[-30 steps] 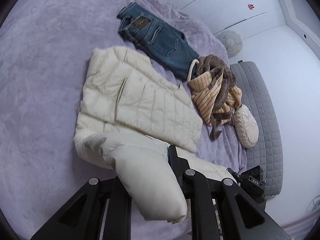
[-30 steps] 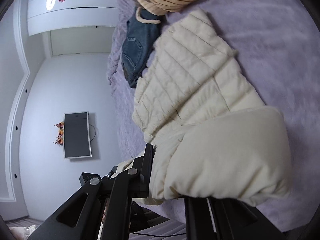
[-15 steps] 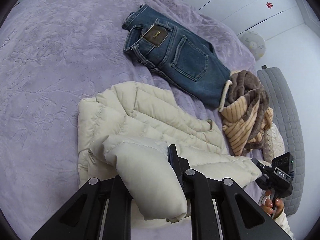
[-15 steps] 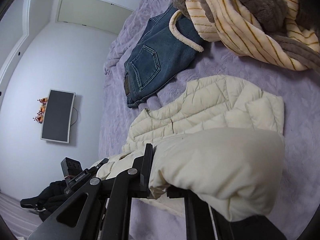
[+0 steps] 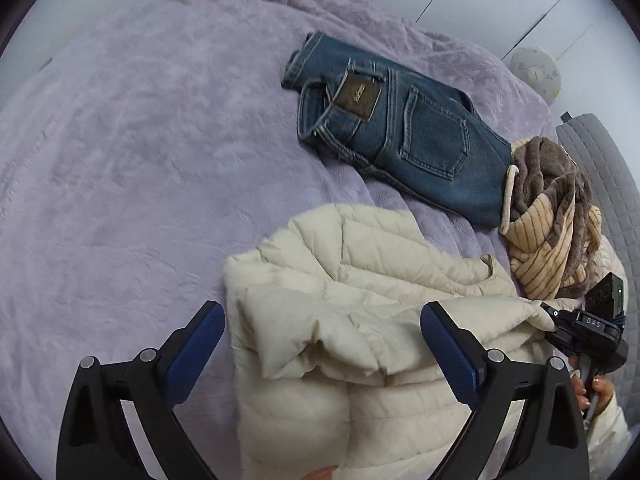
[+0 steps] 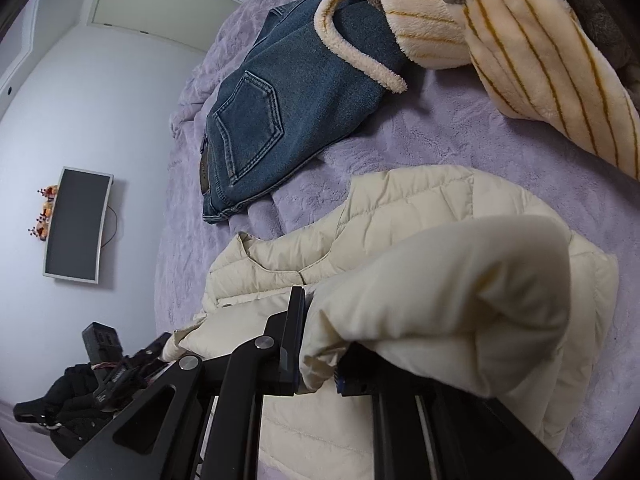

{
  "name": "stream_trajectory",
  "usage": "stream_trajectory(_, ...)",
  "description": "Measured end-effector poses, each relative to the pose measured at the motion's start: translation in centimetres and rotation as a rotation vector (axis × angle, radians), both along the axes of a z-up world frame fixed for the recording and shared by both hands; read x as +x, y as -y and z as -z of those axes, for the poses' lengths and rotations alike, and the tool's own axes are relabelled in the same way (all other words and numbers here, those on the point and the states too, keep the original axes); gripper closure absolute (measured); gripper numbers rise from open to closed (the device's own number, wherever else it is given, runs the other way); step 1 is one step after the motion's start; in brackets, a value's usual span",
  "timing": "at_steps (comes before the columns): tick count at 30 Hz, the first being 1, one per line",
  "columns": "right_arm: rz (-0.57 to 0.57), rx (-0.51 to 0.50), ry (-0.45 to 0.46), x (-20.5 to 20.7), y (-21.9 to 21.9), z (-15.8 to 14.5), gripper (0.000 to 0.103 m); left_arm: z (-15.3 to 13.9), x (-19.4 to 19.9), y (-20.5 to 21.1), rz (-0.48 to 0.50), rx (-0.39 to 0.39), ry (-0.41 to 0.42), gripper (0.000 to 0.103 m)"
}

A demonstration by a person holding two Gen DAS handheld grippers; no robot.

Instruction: Fold large clothes

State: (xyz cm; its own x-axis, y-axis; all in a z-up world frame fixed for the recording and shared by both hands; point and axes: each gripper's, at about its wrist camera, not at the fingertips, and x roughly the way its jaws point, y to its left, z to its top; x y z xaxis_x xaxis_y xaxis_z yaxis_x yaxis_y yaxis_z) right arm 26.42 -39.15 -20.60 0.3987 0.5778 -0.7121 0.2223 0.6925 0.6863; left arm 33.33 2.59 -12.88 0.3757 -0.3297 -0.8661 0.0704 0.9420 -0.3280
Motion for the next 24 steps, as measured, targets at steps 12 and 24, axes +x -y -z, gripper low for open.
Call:
stream_trajectory(12,0.008,-0.238,0.085,-3.8,1.7,-5.7,0.07,-1.7,-0.4,1.5,0.117,0.108,0.061,0.057)
stream_trajectory(24,-0.01,-0.46,-0.001,-0.1,2.3,0.4,0.087,6.2,4.8,7.0,0.085,0.193,0.029,0.057)
